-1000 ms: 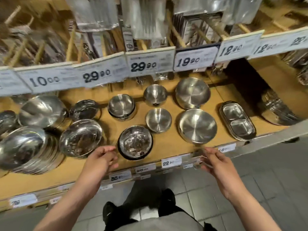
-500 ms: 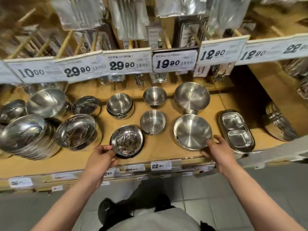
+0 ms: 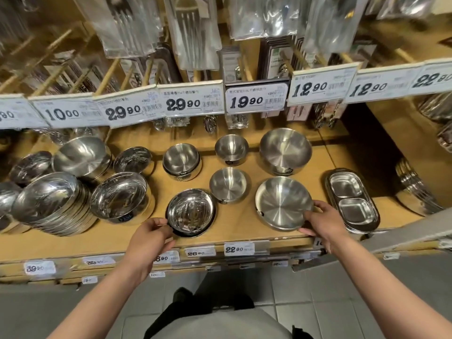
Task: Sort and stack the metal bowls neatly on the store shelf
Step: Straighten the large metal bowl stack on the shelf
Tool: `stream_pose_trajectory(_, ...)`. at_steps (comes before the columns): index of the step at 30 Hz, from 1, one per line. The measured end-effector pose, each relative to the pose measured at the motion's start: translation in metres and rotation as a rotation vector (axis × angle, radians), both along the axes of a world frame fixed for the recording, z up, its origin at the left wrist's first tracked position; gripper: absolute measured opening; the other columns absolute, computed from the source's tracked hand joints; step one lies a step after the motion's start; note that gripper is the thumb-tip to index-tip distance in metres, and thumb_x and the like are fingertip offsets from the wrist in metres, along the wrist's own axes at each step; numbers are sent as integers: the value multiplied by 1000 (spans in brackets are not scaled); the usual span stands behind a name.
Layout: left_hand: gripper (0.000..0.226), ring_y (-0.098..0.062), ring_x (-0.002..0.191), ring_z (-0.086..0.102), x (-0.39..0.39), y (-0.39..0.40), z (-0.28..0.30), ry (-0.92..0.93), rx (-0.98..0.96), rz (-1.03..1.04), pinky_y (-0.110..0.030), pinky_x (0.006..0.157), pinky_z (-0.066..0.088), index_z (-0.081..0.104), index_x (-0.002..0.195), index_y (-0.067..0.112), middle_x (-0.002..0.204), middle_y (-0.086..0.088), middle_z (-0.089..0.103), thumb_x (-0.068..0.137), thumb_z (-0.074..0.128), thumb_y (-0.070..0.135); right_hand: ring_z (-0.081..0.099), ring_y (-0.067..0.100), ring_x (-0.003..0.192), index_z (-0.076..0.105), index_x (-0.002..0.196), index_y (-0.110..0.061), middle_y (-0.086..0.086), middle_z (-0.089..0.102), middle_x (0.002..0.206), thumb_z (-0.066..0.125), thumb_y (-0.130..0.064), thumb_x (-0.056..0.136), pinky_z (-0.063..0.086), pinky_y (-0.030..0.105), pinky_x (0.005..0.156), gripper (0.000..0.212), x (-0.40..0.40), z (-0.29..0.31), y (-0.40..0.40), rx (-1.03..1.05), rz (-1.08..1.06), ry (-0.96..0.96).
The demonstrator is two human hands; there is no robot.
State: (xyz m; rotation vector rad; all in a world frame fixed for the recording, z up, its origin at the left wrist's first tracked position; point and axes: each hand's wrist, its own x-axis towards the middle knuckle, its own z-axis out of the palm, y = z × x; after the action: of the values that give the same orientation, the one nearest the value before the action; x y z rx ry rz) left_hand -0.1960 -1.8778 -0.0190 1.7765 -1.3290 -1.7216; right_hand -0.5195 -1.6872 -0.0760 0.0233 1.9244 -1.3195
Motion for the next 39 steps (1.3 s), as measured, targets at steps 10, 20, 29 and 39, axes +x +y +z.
stream_pose_trajectory(10,14,-16,94,62,-22,-23,9,145,-31,-105,-27,82,60,60,110,10,103,-8,58,100,57,1,74,30,76,65,110,-22,9,73,97,69,-3,93,62,32,50,25,-9,10,-1,136,55,117)
stream_pose_trajectory(20,16,-10,84,72,-72,-25,15,124,-55,-302,-23,75,61,71,101,22,104,-3,69,99,60,10,62,36,124,63,138,-14,13,70,129,60,-14,98,48,37,100,40,-24,27,-20,357,353,546)
stream_pose_trajectory(29,18,-16,83,68,-145,27,-4,-6,-51,-568,-41,88,62,63,96,27,95,0,66,95,57,10,72,28,92,73,109,-21,3,77,98,74,1,77,60,43,81,39,-39,12,-15,319,352,311)
stream_pose_trajectory(39,29,-30,102,72,-201,73,-34,-171,-81,-495,-42,89,59,64,117,15,108,-9,75,91,61,28,62,28,116,60,132,-17,6,68,125,71,-41,87,47,49,108,52,-67,9,-33,197,212,245)
